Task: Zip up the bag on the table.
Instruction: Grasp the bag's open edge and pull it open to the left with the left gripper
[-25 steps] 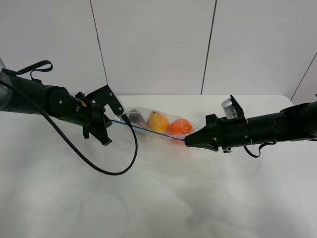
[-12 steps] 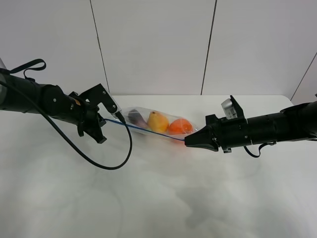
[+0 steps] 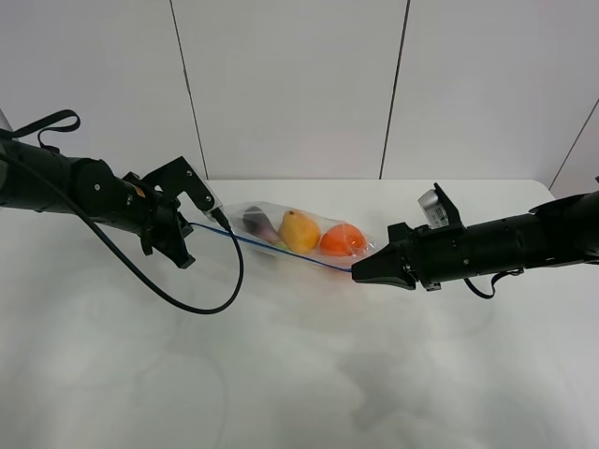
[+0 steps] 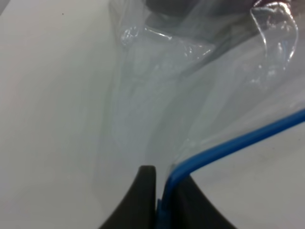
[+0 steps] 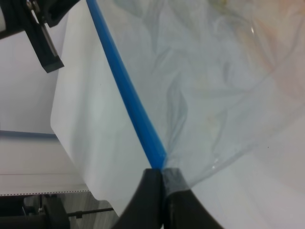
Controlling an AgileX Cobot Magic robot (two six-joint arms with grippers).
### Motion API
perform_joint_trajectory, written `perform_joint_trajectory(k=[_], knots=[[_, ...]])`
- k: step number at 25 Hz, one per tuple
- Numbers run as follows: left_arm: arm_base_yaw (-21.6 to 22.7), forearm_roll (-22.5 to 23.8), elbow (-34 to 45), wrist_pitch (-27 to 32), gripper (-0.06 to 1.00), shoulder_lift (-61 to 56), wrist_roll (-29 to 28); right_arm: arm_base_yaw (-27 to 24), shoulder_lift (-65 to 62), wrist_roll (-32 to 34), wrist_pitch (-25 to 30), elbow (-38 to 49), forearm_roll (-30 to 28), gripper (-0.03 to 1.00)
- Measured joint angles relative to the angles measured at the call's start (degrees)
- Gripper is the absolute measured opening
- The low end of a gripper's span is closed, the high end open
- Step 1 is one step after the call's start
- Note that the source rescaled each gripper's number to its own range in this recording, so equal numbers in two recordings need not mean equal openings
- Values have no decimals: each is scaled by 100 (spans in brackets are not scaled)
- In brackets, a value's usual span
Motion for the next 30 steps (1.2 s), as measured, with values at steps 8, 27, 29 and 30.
perform_joint_trajectory(k=[8, 27, 29, 30], knots=[[19, 0, 0, 0, 5, 0, -17, 0, 0, 0, -10, 0, -57, 0], [42, 19, 0, -256, 81, 0, -581, -17, -6, 0, -32, 0, -154, 0], [42, 19, 0, -256, 90, 0, -600, -17, -6, 0, -36, 0, -154, 0], [49, 19, 0, -256, 94, 0, -612, -17, -6, 0, -36, 0, -154, 0]])
